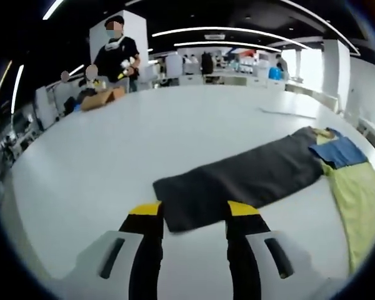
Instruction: Fold the garment on the visible template until the final outline fits inside the template.
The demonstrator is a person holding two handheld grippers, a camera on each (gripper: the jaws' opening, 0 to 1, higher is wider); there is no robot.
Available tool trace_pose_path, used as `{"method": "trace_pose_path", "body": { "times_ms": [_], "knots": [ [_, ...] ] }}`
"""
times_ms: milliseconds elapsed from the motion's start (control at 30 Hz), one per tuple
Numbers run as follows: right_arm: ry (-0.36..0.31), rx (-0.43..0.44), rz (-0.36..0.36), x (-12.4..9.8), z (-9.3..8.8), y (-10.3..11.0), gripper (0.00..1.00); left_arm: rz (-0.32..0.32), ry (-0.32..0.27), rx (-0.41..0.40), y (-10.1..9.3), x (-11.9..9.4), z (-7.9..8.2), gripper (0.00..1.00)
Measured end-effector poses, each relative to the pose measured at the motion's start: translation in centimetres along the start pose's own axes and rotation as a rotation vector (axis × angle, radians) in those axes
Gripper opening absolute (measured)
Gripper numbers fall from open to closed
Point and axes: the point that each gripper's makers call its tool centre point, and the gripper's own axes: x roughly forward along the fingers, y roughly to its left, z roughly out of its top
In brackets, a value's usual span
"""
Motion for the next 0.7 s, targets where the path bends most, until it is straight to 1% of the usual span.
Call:
{"method": "trace_pose_path", "body": {
  "times_ms": [67, 100, 133, 200, 333, 467, 533, 567, 600, 700],
  "knots": [
    [0.003, 0.0, 0.0, -0.1, -0.1, -0.1, 0.91, 0.006, 0.013, -0.005, 0.2, 0.2, -0.4, 0.33],
    [0.007, 0.0, -0.001, -0.1, -0.3, -0.2, 0.91, -0.001, 0.026, -0.038, 0.1, 0.3, -0.9, 0.33],
    [0.012, 0.0, -0.003, -0.2, -0.4, -0.2, 0.91, -0.006, 0.022, -0.069, 0.1, 0.4, -1.0, 0.33],
    [0.018, 0.001, -0.009, -0.3, -0.7, -0.3, 0.91, 0.011, 0.031, -0.081, 0.3, 0.4, -1.3, 0.33],
    [0.022, 0.008, -0.016, -0.4, -0.8, -0.2, 0.91, 0.024, 0.05, -0.089, 0.7, 0.8, -2.0, 0.33],
    [0.027, 0.01, -0.016, -0.5, -0.9, 0.0, 0.9, 0.025, 0.043, -0.116, 0.8, 0.9, -2.1, 0.31],
    [0.054, -0.009, 0.006, -0.4, -1.4, 0.5, 0.9, 0.03, 0.06, -0.106, 0.7, 1.1, -2.6, 0.3],
    [0.063, -0.02, 0.01, -0.4, -1.5, 0.6, 0.9, 0.036, 0.039, -0.122, 0.7, 1.1, -2.4, 0.3],
    [0.071, -0.027, 0.012, -0.4, -1.5, 0.6, 0.9, 0.042, 0.04, -0.14, 0.7, 1.0, -2.3, 0.3],
    [0.064, -0.026, 0.009, -0.3, -1.4, 0.5, 0.89, 0.047, 0.035, -0.14, 0.4, 0.9, -2.3, 0.3]
  ]
}}
